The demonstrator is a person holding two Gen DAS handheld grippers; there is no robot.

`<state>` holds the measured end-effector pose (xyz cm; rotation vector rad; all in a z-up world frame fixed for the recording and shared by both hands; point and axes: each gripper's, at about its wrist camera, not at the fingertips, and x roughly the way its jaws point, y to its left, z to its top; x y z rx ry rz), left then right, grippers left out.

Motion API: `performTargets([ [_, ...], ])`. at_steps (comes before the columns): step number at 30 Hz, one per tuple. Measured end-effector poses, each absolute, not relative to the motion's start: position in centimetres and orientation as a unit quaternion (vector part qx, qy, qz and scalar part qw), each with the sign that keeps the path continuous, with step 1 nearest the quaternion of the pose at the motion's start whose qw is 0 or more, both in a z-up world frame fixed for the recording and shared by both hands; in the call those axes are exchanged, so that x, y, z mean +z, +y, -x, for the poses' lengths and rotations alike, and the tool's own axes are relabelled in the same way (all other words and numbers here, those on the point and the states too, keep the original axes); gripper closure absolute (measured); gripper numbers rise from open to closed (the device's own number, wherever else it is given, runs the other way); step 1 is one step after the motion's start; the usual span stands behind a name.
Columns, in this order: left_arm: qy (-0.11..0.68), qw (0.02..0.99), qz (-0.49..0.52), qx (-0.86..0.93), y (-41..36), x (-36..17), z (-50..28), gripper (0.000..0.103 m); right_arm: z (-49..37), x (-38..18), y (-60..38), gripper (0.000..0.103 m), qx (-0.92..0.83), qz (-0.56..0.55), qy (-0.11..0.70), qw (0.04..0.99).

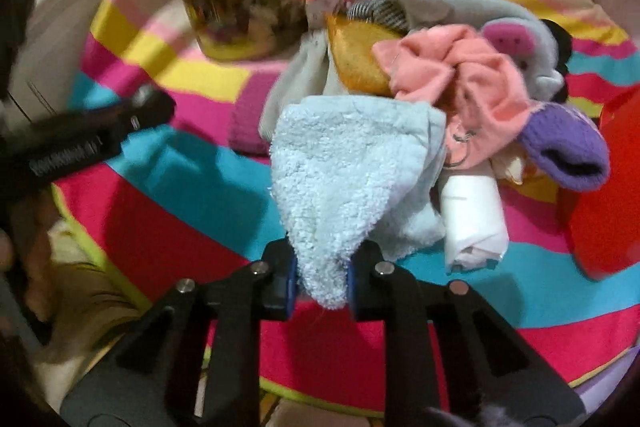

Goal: Organize soft objects
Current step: 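Drop the towel into the white box with the right tool while the left tool drops the band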

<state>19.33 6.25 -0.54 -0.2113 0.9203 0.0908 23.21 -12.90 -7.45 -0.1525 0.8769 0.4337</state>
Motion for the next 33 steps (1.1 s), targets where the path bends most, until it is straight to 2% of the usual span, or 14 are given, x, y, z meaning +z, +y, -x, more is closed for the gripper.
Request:
performTargets([
  [19, 0.418, 0.901, 0.114, -0.031, -1.9, 3.4, -16.4, 0.054, -16.0, -2.5, -24.2, 0.082, 0.202, -0.055, 0.376, 0.903],
  [33, 0.432, 0.880, 0.070, -0.182, -15.5, 5.1, -15.5, 0.054, -10.2, -2.2, -41.3, 0.082, 0.053, -0.118, 0.379, 0.916],
])
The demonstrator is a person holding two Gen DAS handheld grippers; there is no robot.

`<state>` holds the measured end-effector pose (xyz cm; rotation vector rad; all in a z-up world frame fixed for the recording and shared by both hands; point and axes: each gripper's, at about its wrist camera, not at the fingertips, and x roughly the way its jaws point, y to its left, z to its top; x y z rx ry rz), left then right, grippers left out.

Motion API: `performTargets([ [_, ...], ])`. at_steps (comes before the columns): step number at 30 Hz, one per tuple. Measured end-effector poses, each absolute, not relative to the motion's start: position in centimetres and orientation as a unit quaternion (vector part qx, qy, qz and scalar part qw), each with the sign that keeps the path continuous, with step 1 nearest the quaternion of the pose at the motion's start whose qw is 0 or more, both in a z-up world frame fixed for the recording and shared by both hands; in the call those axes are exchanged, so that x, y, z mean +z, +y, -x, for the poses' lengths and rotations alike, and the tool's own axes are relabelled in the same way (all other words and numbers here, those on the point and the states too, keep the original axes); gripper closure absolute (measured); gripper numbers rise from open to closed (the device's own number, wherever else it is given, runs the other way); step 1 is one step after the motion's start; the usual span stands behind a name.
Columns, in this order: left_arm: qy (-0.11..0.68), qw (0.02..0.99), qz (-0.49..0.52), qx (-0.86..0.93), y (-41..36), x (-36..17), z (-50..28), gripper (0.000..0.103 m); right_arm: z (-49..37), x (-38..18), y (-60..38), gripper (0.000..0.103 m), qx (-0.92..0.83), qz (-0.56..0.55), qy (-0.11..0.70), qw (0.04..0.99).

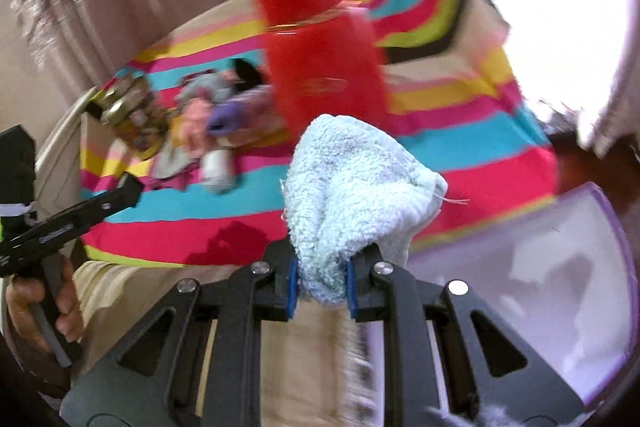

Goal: Organize soft objects
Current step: 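Drop the towel into the white box with the right tool while the left tool drops the band, then move both open tools back over the pile of soft items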

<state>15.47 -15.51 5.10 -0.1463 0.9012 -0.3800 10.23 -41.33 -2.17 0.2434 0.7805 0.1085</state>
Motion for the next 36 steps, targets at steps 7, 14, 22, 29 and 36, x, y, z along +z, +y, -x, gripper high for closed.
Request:
performTargets([
  [7, 0.444, 0.854, 0.028, -0.269, -24.0, 5.2, -14.5, 0.054, -8.3, -4.4, -47.8, 0.082, -0.023, -0.143, 0.411, 0.900],
  [14, 0.460, 0.817, -0.004, -0.348, -31.6, 4.6, -12.5, 0.053, -7.2, -4.8, -51.0, 0.077, -0.072, -0.142, 0.416, 0.895],
  [22, 0.471, 0.793, -0.024, -0.386, -35.5, 4.2, -11.4, 0.033, -6.5, -4.9, -52.4, 0.044, -0.105, -0.130, 0.419, 0.892],
  [29, 0.456, 0.816, -0.004, -0.355, -33.2, 4.0, -12.2, 0.033, -6.6, -3.7, -50.6, 0.021, -0.100, -0.092, 0.396, 0.908],
  [36, 0.455, 0.832, 0.016, -0.317, -28.9, 3.8, -13.6, 0.033, -6.8, -2.5, -47.1, 0.009, -0.076, -0.070, 0.350, 0.931],
])
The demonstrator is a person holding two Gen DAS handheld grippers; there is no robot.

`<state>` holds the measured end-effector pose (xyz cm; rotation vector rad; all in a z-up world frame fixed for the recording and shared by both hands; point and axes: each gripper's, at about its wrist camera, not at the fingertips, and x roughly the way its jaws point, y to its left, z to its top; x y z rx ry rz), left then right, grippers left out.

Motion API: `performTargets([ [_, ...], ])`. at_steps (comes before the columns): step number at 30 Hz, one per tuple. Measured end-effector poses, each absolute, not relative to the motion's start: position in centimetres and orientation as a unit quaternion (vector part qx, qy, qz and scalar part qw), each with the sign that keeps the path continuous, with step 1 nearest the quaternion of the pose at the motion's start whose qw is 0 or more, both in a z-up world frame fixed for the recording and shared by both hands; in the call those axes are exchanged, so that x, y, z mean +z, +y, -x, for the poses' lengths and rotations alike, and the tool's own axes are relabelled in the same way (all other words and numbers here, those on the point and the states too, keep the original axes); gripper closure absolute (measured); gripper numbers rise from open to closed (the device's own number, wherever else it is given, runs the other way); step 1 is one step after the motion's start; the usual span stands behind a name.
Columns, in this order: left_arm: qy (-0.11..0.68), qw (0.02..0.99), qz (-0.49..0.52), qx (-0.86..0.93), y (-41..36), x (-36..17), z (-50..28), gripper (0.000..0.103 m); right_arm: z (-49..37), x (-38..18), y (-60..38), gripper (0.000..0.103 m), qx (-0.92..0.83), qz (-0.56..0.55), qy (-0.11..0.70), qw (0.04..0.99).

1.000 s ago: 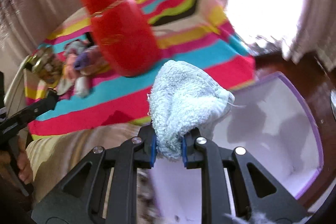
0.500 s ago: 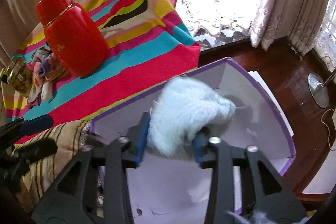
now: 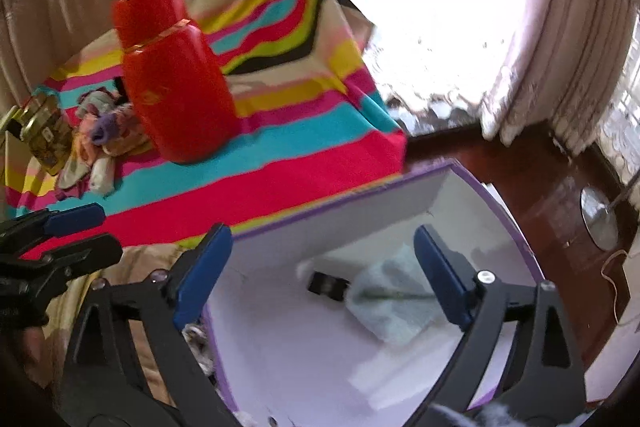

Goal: Organize soft objects
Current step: 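Move both open tools back over the pile of soft items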

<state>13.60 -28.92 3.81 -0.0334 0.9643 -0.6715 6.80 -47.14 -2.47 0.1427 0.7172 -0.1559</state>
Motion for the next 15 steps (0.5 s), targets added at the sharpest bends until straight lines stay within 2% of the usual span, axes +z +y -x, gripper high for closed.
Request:
performTargets([
  [15, 0.437, 0.862, 0.152, -0.205, -14.9, 4.0, -16.6, 0.033, -10.6, -1.4, -35.2, 0.009, 0.079, -0.014, 0.349, 0.934],
])
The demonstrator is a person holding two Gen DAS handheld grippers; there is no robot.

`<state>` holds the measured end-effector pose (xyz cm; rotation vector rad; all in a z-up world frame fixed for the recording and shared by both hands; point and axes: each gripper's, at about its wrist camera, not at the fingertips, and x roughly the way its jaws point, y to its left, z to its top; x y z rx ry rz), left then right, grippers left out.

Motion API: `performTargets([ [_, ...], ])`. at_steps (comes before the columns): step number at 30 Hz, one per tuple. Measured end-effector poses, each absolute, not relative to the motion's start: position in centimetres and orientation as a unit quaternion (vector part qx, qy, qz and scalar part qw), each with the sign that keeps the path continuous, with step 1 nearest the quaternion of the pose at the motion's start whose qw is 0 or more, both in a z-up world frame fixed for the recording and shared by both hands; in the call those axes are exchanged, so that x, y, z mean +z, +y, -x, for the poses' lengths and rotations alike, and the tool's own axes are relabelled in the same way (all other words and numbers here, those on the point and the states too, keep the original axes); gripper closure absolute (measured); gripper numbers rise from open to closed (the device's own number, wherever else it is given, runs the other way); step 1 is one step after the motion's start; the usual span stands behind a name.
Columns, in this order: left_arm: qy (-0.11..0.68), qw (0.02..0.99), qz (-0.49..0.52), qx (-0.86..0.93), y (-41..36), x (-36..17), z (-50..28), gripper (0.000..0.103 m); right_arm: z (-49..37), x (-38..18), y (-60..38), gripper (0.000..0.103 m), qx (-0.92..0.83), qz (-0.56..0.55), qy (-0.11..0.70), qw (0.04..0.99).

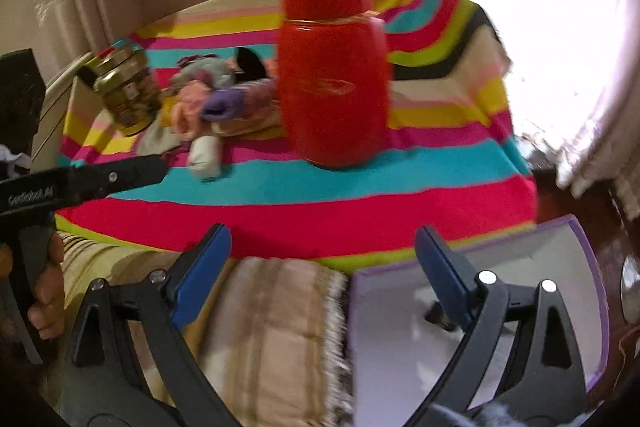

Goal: Organize soft objects
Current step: 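Move both open tools back over the pile of soft items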

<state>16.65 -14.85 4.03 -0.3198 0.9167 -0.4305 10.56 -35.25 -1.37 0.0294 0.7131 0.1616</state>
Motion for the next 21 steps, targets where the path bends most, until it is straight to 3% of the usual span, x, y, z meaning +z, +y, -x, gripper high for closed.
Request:
performTargets([
  [12, 0.402, 0.880, 0.221, -0.124, -5.8, 4.7, -17.9, 0.033, -15.9, 1.0, -25.7, 0.009, 0.137, 0.049, 0.315, 0.938],
  [21, 0.388, 0.883, 0.252, -0.081, -0.6, 4.2, -17.7, 0.033, -21.4, -0.2, -19.0, 0.009, 0.133, 0.113, 0.306, 0.936],
])
